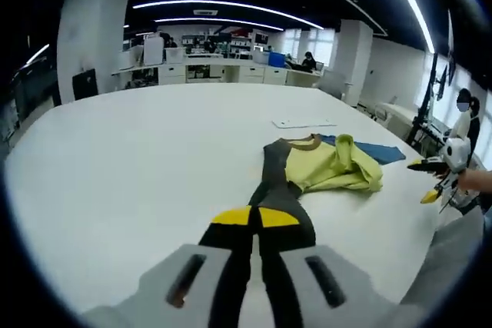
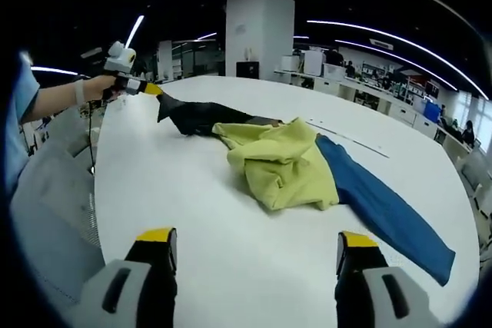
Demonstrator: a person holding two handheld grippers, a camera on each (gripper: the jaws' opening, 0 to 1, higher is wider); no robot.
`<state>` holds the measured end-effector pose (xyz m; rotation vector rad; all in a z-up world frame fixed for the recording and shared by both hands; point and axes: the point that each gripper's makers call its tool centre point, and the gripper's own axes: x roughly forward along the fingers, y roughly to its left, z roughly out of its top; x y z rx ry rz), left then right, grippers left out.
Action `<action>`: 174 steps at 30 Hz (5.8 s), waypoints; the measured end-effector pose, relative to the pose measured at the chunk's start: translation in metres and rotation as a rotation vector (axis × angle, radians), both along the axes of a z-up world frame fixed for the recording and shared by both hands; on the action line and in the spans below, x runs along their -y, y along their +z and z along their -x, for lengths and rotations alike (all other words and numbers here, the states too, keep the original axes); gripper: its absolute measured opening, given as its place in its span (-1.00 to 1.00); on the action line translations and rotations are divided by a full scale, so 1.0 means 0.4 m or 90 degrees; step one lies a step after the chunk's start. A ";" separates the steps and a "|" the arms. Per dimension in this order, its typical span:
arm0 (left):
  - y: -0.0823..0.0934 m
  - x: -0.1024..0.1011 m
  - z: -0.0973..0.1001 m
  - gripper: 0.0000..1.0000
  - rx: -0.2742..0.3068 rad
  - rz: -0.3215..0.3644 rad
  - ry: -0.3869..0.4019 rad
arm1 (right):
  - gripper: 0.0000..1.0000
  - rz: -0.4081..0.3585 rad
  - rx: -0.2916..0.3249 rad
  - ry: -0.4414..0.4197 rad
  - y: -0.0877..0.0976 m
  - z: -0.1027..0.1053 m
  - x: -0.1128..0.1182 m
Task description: Fold the garment on the visible template until the final outline fits inside the template.
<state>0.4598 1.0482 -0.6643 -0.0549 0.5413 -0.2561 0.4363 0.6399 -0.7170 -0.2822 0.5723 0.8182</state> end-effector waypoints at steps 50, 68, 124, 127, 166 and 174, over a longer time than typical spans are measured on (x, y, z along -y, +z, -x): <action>-0.174 -0.236 -0.076 -0.36 -0.095 -0.108 0.022 | 0.72 0.017 -0.035 -0.015 -0.040 0.021 0.012; -0.165 -0.050 -0.049 -0.45 -0.059 -0.215 -0.035 | 0.71 0.008 -0.034 -0.023 -0.037 0.031 0.018; -0.048 -0.262 0.099 -1.00 -0.066 -0.322 0.001 | 0.67 -0.001 -0.040 0.002 -0.037 0.047 -0.011; -0.040 -0.265 0.083 -1.00 -0.065 -0.349 -0.015 | 0.67 -0.005 -0.040 -0.005 -0.037 0.046 -0.006; -0.245 -0.232 0.219 -1.00 -0.188 -0.288 -0.016 | 0.67 0.003 -0.050 -0.017 -0.049 0.058 0.017; -0.208 -0.196 0.215 -0.27 -0.136 -0.269 -0.002 | 0.68 0.004 -0.048 -0.015 -0.047 0.056 0.014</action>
